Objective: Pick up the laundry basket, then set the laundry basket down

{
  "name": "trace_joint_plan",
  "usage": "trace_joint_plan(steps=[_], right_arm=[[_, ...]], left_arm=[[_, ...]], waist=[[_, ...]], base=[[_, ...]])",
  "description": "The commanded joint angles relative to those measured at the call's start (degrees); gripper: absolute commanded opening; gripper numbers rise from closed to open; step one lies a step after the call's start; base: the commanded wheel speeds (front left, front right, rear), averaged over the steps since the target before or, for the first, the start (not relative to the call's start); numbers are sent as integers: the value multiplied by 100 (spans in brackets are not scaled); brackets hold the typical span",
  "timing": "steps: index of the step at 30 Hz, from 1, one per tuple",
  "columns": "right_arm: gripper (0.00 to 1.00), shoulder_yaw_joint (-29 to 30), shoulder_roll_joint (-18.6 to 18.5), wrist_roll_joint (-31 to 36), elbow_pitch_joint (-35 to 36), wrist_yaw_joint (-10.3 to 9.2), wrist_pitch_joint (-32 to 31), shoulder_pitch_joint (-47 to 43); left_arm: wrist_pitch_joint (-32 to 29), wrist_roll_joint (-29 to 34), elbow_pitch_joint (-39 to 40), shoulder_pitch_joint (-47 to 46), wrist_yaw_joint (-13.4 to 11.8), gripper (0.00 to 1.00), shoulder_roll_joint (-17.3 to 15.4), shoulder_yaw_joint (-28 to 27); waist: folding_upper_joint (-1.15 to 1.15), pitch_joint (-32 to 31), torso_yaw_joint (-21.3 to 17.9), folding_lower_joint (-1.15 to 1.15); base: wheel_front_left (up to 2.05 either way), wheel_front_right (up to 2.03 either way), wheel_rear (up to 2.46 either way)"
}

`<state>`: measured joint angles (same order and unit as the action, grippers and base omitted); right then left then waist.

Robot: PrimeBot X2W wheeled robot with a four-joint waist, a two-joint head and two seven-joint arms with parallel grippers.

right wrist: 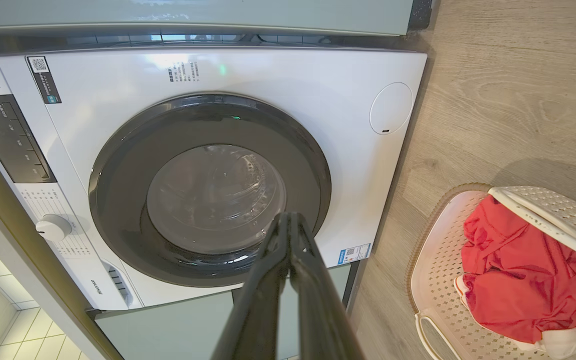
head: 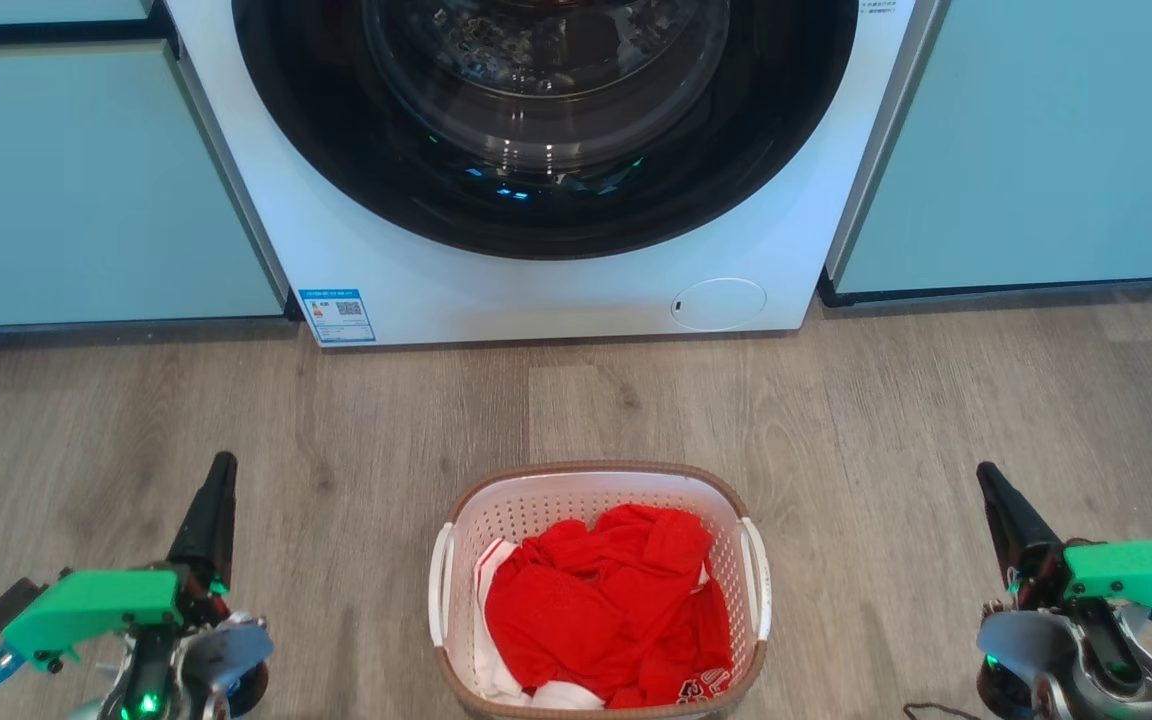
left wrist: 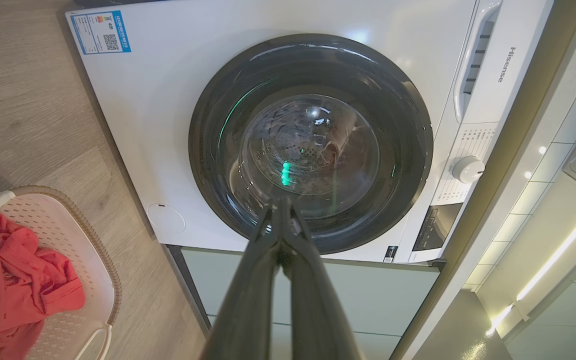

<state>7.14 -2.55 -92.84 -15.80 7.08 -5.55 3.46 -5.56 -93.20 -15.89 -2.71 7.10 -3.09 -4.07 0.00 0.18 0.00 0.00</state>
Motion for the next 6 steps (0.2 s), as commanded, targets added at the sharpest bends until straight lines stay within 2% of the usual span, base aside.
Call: trace_joint_plan(steps=[1, 6], right_arm=[[0, -110, -70, 27, 181, 41, -54, 268], [0, -107, -68, 30, 180, 41, -57, 268]], left_arm=[[-46, 56, 187, -343, 38, 0, -23, -187], [-48, 59, 186, -343, 38, 0, -21, -190]], waist=[[0, 0, 0, 0], [0, 0, 0, 0]], base=[[0, 0, 0], [0, 0, 0]])
